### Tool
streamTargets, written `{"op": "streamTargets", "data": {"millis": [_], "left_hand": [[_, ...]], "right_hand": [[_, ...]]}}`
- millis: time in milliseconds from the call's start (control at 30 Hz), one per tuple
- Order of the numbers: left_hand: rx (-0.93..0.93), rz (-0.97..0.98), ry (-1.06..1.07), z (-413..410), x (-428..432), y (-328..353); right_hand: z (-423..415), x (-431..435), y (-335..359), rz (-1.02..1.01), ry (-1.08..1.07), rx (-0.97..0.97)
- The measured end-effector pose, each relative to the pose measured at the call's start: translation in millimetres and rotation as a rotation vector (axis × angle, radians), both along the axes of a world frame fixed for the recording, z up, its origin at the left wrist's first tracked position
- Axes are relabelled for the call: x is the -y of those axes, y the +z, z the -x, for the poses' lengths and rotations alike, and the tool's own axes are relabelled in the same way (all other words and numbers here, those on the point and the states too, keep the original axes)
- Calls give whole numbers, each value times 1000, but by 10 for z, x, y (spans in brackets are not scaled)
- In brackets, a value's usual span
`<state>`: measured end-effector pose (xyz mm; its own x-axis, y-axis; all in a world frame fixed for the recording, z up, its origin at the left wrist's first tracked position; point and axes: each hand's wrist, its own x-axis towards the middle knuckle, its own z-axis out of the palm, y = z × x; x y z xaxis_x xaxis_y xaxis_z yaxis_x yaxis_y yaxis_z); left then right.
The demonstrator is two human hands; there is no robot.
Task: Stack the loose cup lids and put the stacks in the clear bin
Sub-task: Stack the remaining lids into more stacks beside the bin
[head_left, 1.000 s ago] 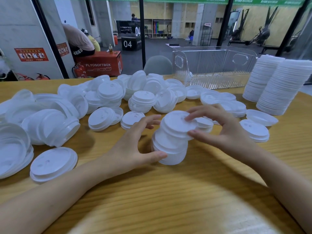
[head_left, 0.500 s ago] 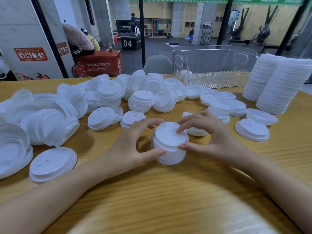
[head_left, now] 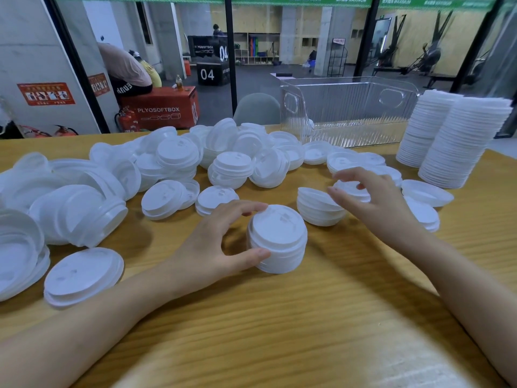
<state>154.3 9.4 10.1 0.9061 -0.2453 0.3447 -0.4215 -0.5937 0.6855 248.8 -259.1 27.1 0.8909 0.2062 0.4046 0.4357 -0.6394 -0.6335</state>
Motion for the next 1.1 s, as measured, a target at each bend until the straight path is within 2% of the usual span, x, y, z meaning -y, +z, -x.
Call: {"op": "streamTargets", "data": {"millis": [133,300,400,467,500,600,667,767,900,1100], "left_hand": [[-8,3,5,4,-2,-4],[-8,3,1,8,7,7],[-6,8,-2,10,12,10],[-2,6,0,10,12,10],[-1,6,0,9,13,10],[0,7,-3,10,17,12],[0,4,-6,12,17,14],[3,4,-6,14,17,18],[-1,7,-11,13,18,16],[-3,9,-9,10,15,4]], "right_hand": [[41,-10,-2,48,44,-142],[73,-9,22,348,53,-89],[65,-7,5,364,38,-87],[55,-15,1,269,40,-23],[62,-25,21,143,59,-33],[79,-39,95,-303,150,-215],[24,-10,73,-370,109,-277],[-62,18,-19,-212,-42,-259],[-96,40,-46,-40,-134,-86],[22,-20,-14,152,41,-10]]}}
